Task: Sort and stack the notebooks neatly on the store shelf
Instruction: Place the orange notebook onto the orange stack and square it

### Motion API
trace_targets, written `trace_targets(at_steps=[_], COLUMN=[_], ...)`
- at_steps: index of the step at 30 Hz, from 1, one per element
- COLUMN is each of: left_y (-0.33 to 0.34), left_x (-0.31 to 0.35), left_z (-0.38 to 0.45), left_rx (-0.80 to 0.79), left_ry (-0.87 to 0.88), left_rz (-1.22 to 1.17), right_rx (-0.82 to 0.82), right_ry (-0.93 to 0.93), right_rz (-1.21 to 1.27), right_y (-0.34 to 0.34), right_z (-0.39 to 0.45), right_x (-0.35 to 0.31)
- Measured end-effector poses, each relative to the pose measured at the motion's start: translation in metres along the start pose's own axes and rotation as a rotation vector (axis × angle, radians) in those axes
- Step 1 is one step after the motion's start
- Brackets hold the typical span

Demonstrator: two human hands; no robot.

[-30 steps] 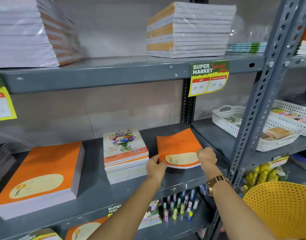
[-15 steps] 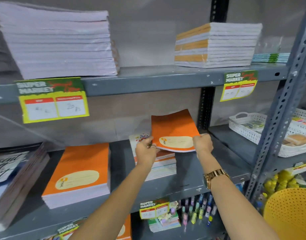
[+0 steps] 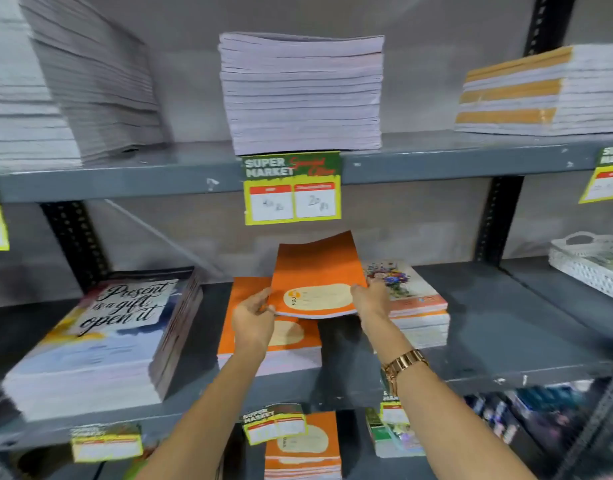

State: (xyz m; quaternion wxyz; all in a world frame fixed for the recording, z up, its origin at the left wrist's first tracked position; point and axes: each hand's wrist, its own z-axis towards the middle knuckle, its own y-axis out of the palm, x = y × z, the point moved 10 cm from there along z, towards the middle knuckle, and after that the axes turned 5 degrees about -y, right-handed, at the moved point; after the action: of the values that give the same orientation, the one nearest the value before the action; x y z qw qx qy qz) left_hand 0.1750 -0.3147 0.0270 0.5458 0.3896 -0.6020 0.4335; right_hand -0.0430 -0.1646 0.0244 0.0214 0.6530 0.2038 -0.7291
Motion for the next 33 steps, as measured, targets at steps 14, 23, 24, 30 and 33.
trace_targets(at_steps=[14,23,24,30,33], left_y=[-0.063,-0.062,-0.061,-0.05,-0.034], left_x=[-0.044,-0.031,-0.029,-0.027,-0.033], left_z=[0.013,0.003,0.002,0.004,0.001], left_rx=[-0.005,0.094,0.095,0.091,-0.024], left_ry=[-0.016,0.044,0.064,0.3,0.471], left_rz=[0.084,0.495,0.573,0.982,1.016], right_rx=[-0.117,-0.092,-0.076,-0.098,-0.188], right_ry=[0.09,-0.161,-0.214,-0.682,-0.842], right_rz=[-0.172,-0.739,-0.782,-0.727,-0.722], right_y=[0.084,0.085,0.083,0.085,0.09], right_z=[-0.045,-0.058,-0.059,-0.078,-0.093], right_x=[0.035,0.01,0.007,-0.012,-0.003])
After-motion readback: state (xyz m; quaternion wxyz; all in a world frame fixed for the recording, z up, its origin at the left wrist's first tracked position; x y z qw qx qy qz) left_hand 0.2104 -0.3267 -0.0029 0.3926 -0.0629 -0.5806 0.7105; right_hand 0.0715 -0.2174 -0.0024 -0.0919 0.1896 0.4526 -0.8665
